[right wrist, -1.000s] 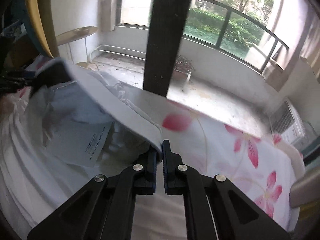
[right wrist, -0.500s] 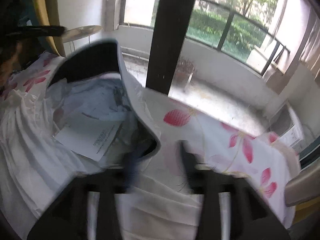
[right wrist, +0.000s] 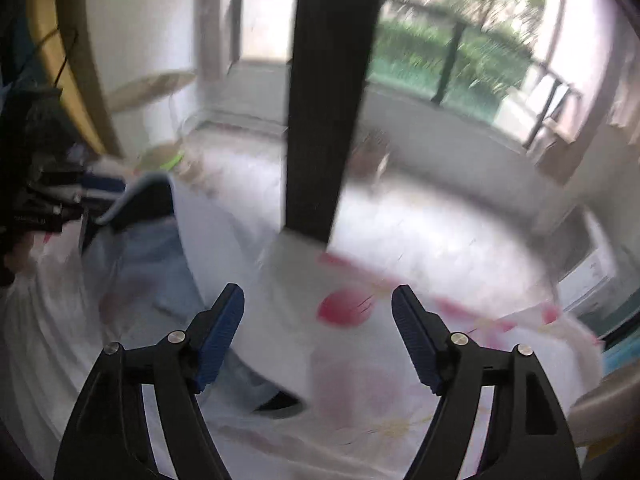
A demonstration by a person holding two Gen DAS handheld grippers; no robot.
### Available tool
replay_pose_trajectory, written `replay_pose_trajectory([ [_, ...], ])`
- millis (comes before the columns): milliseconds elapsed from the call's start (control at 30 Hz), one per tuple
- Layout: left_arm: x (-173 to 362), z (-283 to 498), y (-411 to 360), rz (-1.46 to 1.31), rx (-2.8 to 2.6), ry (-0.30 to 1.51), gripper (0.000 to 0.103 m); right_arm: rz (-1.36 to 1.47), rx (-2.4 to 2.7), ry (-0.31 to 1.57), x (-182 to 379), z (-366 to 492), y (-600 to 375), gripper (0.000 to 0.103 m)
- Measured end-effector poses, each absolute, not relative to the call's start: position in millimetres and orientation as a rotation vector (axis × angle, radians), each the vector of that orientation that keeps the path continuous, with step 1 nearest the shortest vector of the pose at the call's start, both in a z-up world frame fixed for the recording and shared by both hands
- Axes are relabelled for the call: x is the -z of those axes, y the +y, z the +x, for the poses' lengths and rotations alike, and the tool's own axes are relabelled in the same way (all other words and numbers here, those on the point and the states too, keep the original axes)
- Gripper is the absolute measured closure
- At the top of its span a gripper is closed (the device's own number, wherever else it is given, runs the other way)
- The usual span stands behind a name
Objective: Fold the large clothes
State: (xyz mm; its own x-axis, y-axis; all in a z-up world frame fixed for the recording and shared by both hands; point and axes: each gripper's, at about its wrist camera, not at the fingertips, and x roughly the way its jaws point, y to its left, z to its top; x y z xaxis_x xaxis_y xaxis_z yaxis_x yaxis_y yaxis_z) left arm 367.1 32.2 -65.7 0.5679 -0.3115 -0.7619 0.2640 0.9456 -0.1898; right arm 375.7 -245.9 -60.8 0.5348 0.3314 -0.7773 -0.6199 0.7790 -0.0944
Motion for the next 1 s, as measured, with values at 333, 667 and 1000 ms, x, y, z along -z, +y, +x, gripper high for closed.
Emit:
replay_pose_trajectory([
  [333, 90.6, 344.8, 47.4, 0.033, 0.311, 0.968, 0.039, -0.322, -0.732, 1.007, 107.3, 372.5, -256.2, 0.027],
  [667, 93.7, 346.5, 43.4, 0.064, 0.355, 0.960, 0.049, -0.441, -0.805, 0.869, 93.9, 351.5, -243.4, 0.086],
  [1000, 53.9, 304.2, 20.2, 0.196, 0.341, 0.696, 0.091, -0.769, -0.693, 0.524, 97.0, 298.5, -238.5, 0.087],
])
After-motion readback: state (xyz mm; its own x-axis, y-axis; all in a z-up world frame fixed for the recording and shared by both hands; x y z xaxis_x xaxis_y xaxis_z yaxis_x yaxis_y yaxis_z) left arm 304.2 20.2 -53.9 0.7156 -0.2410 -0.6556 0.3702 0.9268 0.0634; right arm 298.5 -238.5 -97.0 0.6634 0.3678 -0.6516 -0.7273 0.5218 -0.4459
